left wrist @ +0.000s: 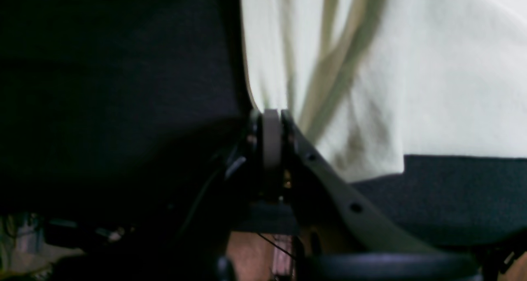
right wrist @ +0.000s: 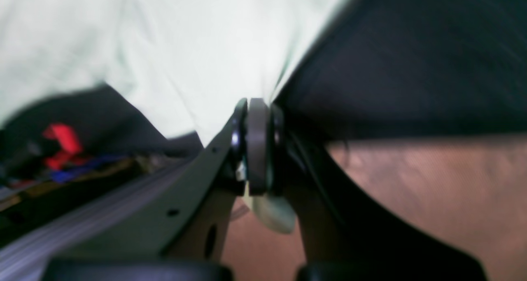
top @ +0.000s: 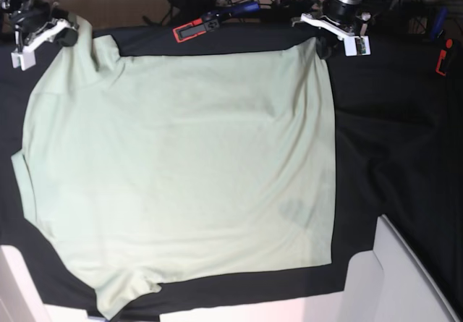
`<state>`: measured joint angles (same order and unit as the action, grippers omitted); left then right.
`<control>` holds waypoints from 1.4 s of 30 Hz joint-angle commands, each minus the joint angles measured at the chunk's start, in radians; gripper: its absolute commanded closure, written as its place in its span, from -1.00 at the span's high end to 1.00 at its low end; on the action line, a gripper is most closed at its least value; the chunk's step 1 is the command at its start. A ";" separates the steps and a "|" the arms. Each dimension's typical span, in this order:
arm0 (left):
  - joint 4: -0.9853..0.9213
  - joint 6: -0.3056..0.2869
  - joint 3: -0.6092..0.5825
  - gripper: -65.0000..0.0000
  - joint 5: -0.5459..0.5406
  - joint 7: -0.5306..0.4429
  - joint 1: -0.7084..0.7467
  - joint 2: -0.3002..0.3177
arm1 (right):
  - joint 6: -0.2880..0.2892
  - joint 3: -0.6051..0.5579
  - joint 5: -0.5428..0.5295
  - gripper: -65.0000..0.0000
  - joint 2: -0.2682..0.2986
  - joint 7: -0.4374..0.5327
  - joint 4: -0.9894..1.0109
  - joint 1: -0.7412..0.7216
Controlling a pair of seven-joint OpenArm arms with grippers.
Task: Fold the T-shirt properly
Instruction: 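Pinch the shirt's shoulder edge with both grippers and lift it, then carry the held edge over the shirt body with both grippers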
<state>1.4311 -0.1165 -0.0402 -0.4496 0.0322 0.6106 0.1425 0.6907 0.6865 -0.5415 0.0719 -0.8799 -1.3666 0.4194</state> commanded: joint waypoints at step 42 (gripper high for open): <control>0.328 0.005 0.139 -1.00 -0.002 0.122 0.090 0.047 | 0.007 0.005 -0.012 -0.99 0.081 -0.206 -0.215 -0.135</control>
<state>1.7332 -0.1127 0.0921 -0.4465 0.1913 0.7033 0.1822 0.6914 0.6868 -0.5396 0.1383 -1.0943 -1.5623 0.2882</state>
